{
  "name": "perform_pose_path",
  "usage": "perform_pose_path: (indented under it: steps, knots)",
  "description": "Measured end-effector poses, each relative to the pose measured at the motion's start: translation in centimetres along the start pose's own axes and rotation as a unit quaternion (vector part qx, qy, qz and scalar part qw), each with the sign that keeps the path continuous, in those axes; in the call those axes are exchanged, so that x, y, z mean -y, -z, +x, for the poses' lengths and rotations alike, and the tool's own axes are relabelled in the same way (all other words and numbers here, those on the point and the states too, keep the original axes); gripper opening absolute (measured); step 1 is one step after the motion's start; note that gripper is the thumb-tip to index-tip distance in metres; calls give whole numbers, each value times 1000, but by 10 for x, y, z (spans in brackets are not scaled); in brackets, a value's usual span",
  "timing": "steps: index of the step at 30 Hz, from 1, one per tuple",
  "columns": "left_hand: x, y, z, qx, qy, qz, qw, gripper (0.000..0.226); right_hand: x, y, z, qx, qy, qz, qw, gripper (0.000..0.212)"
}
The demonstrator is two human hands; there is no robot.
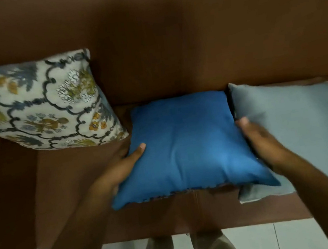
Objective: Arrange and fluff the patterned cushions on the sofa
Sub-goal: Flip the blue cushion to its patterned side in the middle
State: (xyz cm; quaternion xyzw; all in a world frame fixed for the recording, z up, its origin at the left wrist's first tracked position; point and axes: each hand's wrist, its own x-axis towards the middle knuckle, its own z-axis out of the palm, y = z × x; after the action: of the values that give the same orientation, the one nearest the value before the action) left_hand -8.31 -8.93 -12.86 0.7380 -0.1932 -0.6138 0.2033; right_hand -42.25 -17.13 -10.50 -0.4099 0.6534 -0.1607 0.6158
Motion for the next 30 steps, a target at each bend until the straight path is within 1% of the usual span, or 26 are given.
perform_pose_path:
  steps: [1,2,3,4,5,6,7,8,9,10,11,12,13,15,17,18,19,20,22,25,26,27,29,30]
  knots:
    - [-13,11,-11,1,7,-22,1000,72,18,8,-6,28,6,51,998,104]
    - [-29,20,-24,3,10,-39,999,77,33,16,-10,54,19,99,993,102]
    - [-45,29,-34,-7,11,-50,999,91,48,23,-11,73,38,143,986,99]
    - [-60,37,-40,-21,-5,-48,999,107,59,30,-7,81,61,176,979,98]
    - [-73,44,-47,-25,-34,-52,998,117,71,33,-4,88,90,203,971,101]
    - [-87,50,-50,-16,-72,-72,995,114,82,34,4,76,112,214,967,109]
    - [-100,53,-55,0,-109,-98,989,109,90,33,13,45,136,205,968,118]
    - [-112,54,-54,1,-144,-114,983,109,98,28,23,-4,165,169,972,121]
    - [-122,51,-49,-18,-175,-117,977,109,104,19,34,-54,196,117,972,108]
    - [-129,45,-40,-55,-204,-102,972,107,107,8,43,-94,236,66,965,84]
    - [-135,37,-25,-96,-228,-71,966,104,107,-3,53,-118,266,24,956,64]
    - [-140,26,-15,-137,-251,-39,957,100,107,-12,62,-138,273,7,952,55]
    - [-144,16,-5,-176,-257,-22,950,96,109,-22,68,-168,274,0,947,52]
    - [-150,2,10,-234,-270,-47,933,89,116,-32,74,-234,292,7,927,42]
    - [-157,1,19,-267,-277,-80,920,86,121,-34,78,-295,316,8,902,31]
    - [-159,3,28,-279,-270,-77,918,87,121,-33,83,-317,319,-1,893,28]
    - [-162,5,38,-285,-259,-68,920,91,121,-33,91,-330,313,-16,890,26]
    - [-165,6,49,-289,-243,-55,924,95,120,-33,98,-330,295,-35,896,26]
    - [-174,7,67,-285,-217,-40,933,102,118,-28,119,-338,242,-73,907,30]
    - [-196,5,83,-269,-217,-58,936,104,127,-11,141,-381,162,-64,908,33]
    - [-199,5,86,-265,-222,-68,936,101,129,-8,142,-392,161,-56,904,32]
    - [-197,6,87,-264,-226,-77,935,98,129,-7,142,-399,183,-45,898,30]
    - [-182,3,89,-274,-241,-99,926,98,125,-11,132,-387,265,-28,883,21]
    - [-173,1,89,-277,-243,-105,924,101,118,-16,129,-366,296,-40,881,19]
